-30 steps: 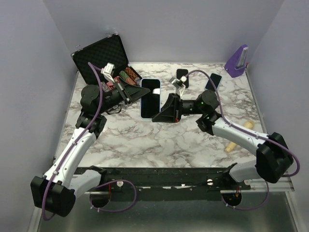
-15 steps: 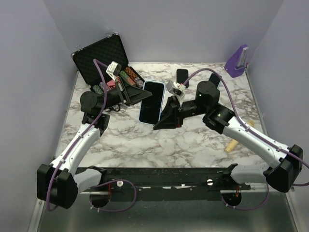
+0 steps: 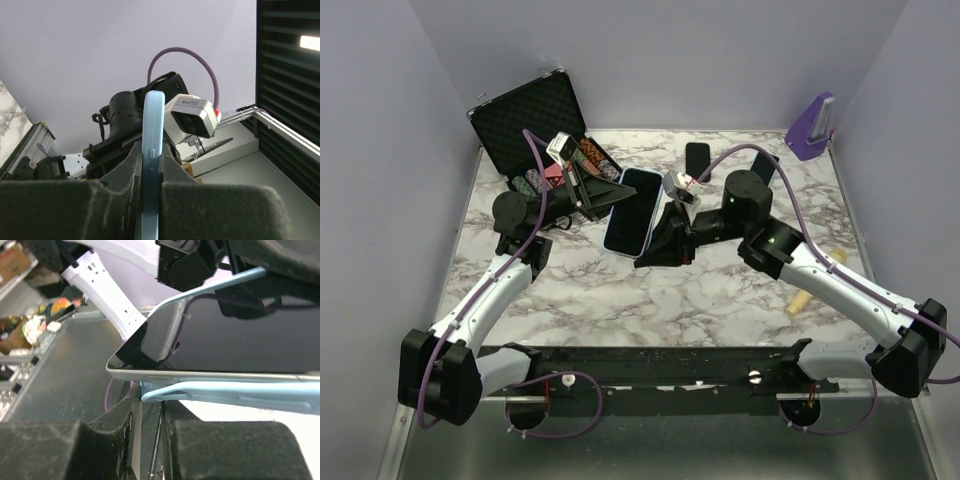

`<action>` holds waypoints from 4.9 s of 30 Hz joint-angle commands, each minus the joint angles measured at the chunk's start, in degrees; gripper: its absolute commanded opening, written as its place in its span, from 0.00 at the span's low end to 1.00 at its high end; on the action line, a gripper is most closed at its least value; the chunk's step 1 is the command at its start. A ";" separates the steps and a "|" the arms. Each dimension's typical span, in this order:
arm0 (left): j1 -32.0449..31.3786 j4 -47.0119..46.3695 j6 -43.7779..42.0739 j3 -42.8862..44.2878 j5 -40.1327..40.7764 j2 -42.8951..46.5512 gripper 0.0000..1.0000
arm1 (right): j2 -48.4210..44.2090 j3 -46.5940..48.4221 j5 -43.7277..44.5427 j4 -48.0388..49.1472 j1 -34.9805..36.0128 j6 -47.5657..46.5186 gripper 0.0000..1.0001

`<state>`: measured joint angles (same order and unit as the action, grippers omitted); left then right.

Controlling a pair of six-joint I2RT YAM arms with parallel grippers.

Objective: Take the phone out of the phone case
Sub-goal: Remove the phone case from the phone.

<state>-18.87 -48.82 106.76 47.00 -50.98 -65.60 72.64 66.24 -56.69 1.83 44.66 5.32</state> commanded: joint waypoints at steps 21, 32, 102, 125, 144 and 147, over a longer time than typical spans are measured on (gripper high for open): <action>-4.94 3.54 -4.01 0.63 2.82 0.83 0.00 | 4.51 -19.90 30.27 33.78 -8.96 60.82 0.01; -5.83 19.18 -18.23 5.11 7.46 3.64 0.00 | 1.02 -12.81 30.32 2.96 -10.39 30.39 0.33; -6.44 9.01 -11.40 2.13 13.63 -0.67 0.00 | -1.10 -22.92 16.78 37.38 -9.42 63.50 0.60; -12.95 48.01 -50.40 11.71 21.61 6.26 0.48 | 6.82 -17.02 16.35 49.06 -10.82 71.23 0.01; -12.15 43.72 -60.88 7.31 16.09 8.21 0.43 | 3.92 -16.67 3.43 55.57 -16.28 73.43 0.01; -11.89 43.45 -64.55 7.66 15.04 9.17 0.34 | 2.86 -16.49 2.02 56.35 -16.36 74.21 0.01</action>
<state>-31.00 -4.49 48.21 52.53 -33.17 -57.45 78.15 48.84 -50.28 50.43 28.14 78.15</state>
